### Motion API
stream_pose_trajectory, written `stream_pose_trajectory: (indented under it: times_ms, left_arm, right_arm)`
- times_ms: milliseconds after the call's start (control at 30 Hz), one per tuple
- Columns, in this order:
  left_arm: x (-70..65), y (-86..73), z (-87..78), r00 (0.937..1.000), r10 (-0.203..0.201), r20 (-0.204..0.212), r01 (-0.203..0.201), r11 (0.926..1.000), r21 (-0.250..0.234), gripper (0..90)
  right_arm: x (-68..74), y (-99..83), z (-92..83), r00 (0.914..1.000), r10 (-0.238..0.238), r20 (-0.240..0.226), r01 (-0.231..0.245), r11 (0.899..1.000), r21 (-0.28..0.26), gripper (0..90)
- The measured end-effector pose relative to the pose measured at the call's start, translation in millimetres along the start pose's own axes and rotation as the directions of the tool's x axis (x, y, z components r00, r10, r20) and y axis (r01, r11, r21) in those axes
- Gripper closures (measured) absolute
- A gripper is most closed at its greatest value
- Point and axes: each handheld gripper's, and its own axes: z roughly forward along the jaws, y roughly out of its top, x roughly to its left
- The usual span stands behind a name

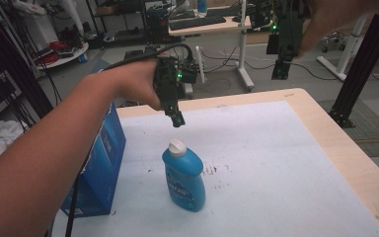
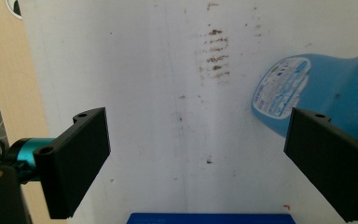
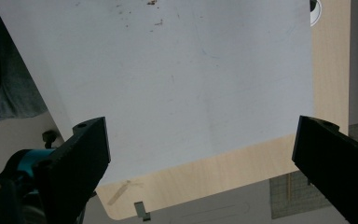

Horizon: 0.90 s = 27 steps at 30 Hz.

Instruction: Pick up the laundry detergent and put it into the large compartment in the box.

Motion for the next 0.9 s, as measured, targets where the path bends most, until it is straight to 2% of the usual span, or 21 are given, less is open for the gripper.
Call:
stream_pose_trajectory:
  times_ms: [100, 267, 400, 533, 633, 733, 800, 900]
  left_arm:
    - [-6.1, -1.2, -13.7, 0.9999, 0.012, -0.006, -0.012, 0.9999, -0.001, 6.9]
    - [-17.0, -5.6, -26.4, 0.9994, 0.035, -0.006, -0.036, 0.9992, -0.018, 6.9]
    - [-25.5, -8.0, -30.5, 0.9989, 0.048, -0.003, -0.048, 0.9989, 0.005, 6.9]
    - [-33.4, -7.5, -35.7, 0.9978, 0.066, 0.006, -0.066, 0.9978, 0.002, 6.9]
    - [-44.0, -4.1, -42.0, 0.9946, 0.104, 0.008, -0.104, 0.9946, -0.007, 6.9]
    - [-51.1, -2.2, -42.8, 0.9926, 0.120, 0.015, -0.120, 0.9928, -0.001, 6.9]
    - [-59.0, 0.8, -42.5, 0.9885, 0.151, 0.014, -0.151, 0.9882, 0.025, 6.9]
    - [-65.3, 3.0, -40.7, 0.9873, 0.158, 0.016, -0.159, 0.9866, 0.037, 6.9]
  right_arm:
    - [-0.5, 0.5, 0.1, 1.0000, -0.004, 0.001, 0.004, 1.000, -0.003, 3.2]
    - [0.9, 2.9, -0.7, 1.0000, 0.000, 0.003, 0.000, 1.000, -0.011, 3.1]
    - [3.3, 4.1, -0.7, 1.0000, 0.001, 0.002, -0.001, 1.000, -0.006, 3.1]
    - [5.2, 4.4, -2.0, 1.0000, 0.000, 0.007, 0.000, 1.000, -0.005, 3.2]
    - [7.1, 3.7, -3.6, 1.0000, 0.002, 0.009, -0.002, 1.000, -0.011, 3.1]
    - [8.4, 2.8, -4.7, 1.0000, 0.003, 0.009, -0.003, 1.000, -0.018, 3.1]
    - [9.4, 2.5, -6.1, 0.9999, 0.007, 0.009, -0.006, 1.000, -0.015, 3.1]
    - [9.8, 2.1, -6.4, 0.9999, 0.007, 0.010, -0.007, 1.000, -0.016, 3.1]
